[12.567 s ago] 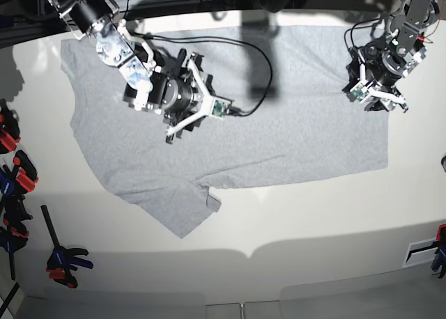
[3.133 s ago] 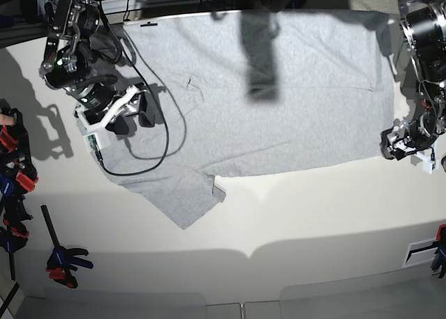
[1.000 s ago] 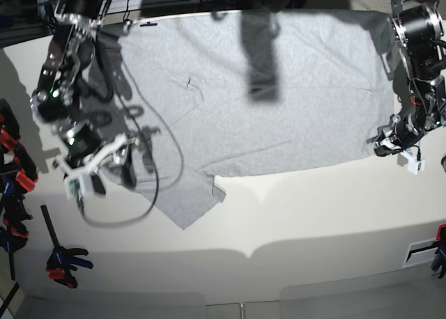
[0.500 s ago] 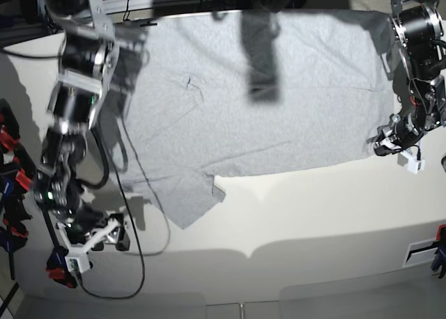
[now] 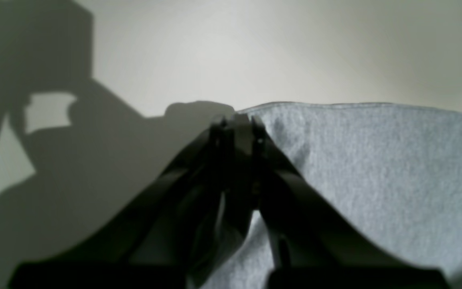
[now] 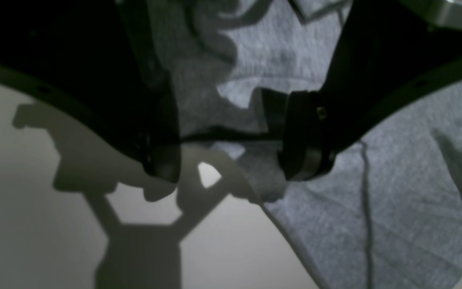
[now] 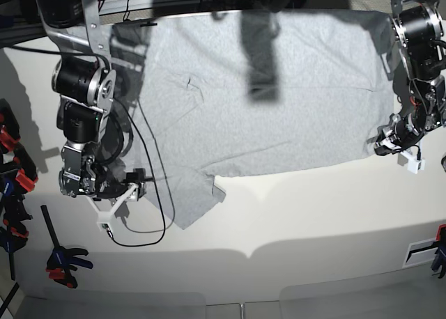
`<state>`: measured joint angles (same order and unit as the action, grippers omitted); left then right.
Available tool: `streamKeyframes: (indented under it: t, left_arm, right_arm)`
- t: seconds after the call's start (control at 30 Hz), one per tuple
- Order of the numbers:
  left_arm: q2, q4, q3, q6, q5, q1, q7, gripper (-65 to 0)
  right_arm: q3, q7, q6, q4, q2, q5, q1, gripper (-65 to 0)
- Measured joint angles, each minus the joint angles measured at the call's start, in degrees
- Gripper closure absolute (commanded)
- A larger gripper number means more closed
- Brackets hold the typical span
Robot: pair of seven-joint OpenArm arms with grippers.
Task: Fold the T-shirt properly
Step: 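Reach the right gripper down along the shirt to the other hem corner, then grasp both hem corners and lift the hem toward the collar edge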
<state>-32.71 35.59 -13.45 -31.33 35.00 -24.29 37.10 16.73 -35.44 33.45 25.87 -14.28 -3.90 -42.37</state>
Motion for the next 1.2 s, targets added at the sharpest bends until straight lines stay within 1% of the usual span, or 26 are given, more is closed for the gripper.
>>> streamKeyframes:
  t: [0.1, 0.13, 0.2, 0.27, 0.33, 0.4, 0.47, 0.53, 0.57, 0.63, 0.7, 0.77, 1.07, 1.2]
  left_arm:
    - [0.0, 0.0, 0.0, 0.0, 0.8, 0.0, 0.2, 0.0]
    - [0.0, 0.0, 0.0, 0.0, 0.8, 0.0, 0.2, 0.0]
    - [0.0, 0.0, 0.0, 0.0, 0.8, 0.0, 0.2, 0.0]
    - [0.0, 0.0, 0.0, 0.0, 0.8, 0.0, 0.2, 0.0]
    - [0.0, 0.0, 0.0, 0.0, 2.1, 0.0, 0.2, 0.0]
    - [0.0, 0.0, 0.0, 0.0, 2.1, 0.0, 0.2, 0.0]
    - [0.0, 0.0, 0.0, 0.0, 2.1, 0.0, 0.2, 0.0]
    - [0.0, 0.0, 0.0, 0.0, 2.1, 0.0, 0.2, 0.0]
    - [0.0, 0.0, 0.0, 0.0, 2.1, 0.0, 0.2, 0.0]
    - [0.0, 0.0, 0.0, 0.0, 2.1, 0.0, 0.2, 0.0]
    - [0.0, 0.0, 0.0, 0.0, 2.1, 0.0, 0.2, 0.0]
    - [0.0, 0.0, 0.0, 0.0, 2.1, 0.0, 0.2, 0.0]
    - [-0.4, 0.0, 0.0, 0.0, 1.9, -2.3, 0.2, 0.0]
    - [-1.5, 0.0, 0.0, 0.0, 1.6, -3.4, 2.0, 0.0]
  right_arm:
    - [0.0, 0.7, 0.0, 0.2, 0.0, 0.7, 1.2, -38.5]
    - [0.0, 2.6, 0.0, 0.4, 0.0, 1.0, 1.9, -38.4]
    - [0.1, 4.0, 0.2, 0.7, 0.0, 1.2, 3.0, -37.6]
    - [0.2, 5.3, 0.2, 1.0, 0.2, 1.2, 3.9, -35.6]
    - [0.0, 6.7, 0.2, 1.2, 0.1, 2.1, 4.9, -31.8]
    - [-1.6, 6.7, 0.4, 1.2, 0.0, 2.4, 5.1, -25.4]
    - [-4.4, 6.5, 0.5, 1.2, 0.0, 2.9, 5.0, -15.4]
    - [-7.8, 5.8, 1.3, 1.6, -0.1, 6.6, 5.2, -4.5]
    - [-9.5, 5.6, 2.2, 1.9, -0.2, 7.9, 5.4, -0.5]
    - [-12.7, 4.8, 3.3, 2.9, 0.0, 9.1, 5.4, 0.0]
    - [-15.4, 3.9, 3.2, 4.0, 0.2, 9.7, 5.4, 0.0]
    - [-16.7, 3.3, 3.2, 4.9, 0.3, 9.7, 5.3, 0.0]
    - [-16.8, -1.7, 2.3, 5.4, 0.5, 8.4, 2.5, 0.0]
    - [-16.8, -3.0, 2.1, 6.1, 0.5, 8.4, 1.2, 0.0]
